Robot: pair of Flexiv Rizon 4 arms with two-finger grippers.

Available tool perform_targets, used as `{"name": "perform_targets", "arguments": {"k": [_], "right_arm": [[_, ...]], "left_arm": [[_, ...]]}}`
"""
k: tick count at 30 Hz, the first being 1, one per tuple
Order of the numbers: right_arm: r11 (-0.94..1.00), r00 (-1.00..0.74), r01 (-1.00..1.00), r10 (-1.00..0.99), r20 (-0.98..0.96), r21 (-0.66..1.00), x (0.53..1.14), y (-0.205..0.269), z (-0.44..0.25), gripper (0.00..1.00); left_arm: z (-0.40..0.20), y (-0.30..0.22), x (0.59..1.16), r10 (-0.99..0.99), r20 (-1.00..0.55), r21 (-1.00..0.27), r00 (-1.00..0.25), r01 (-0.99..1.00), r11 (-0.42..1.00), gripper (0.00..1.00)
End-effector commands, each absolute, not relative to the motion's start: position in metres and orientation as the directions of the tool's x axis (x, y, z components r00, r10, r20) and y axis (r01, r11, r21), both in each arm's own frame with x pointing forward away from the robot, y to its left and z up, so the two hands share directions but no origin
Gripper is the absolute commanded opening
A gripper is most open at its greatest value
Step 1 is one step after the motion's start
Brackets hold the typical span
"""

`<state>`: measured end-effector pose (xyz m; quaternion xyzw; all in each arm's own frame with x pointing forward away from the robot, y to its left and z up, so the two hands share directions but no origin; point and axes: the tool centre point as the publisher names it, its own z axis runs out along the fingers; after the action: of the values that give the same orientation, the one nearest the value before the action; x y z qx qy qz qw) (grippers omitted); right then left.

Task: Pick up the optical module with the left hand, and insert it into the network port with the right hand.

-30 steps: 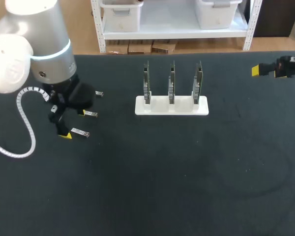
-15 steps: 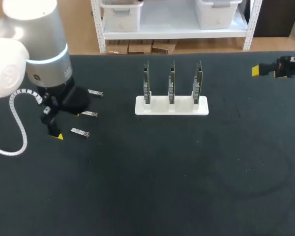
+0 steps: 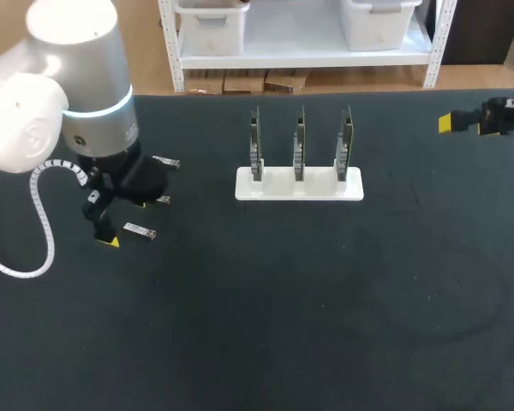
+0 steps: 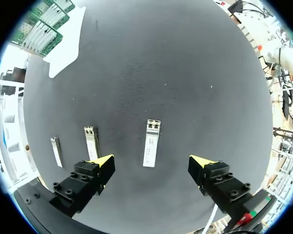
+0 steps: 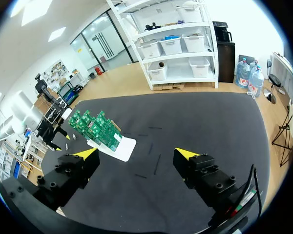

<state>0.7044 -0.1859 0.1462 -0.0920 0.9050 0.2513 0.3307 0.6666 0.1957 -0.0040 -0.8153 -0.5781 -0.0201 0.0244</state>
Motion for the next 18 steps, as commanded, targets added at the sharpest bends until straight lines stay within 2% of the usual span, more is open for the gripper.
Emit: {"name": "perform_targets", "arguments": {"k": [1, 18], "right_arm": [[0.858, -0.765, -0.331, -0.001, -0.644, 0.392, 0.7034, -0.1859, 0.1472, 1.0], [0.858, -0.765, -0.331, -0.001, -0.644, 0.392, 0.7034, -0.1859, 0.1472, 1.0]], "left_arm": [[-0.0093, 0.1972, 0.6777, 0.944, 0.054, -0.04, 0.327, 0.945, -0.325, 1.0], [-0.0177, 0.2019, 0.6863, 0.957, 0.051, -0.05, 0.285, 0.958, -0.283, 1.0]]}}
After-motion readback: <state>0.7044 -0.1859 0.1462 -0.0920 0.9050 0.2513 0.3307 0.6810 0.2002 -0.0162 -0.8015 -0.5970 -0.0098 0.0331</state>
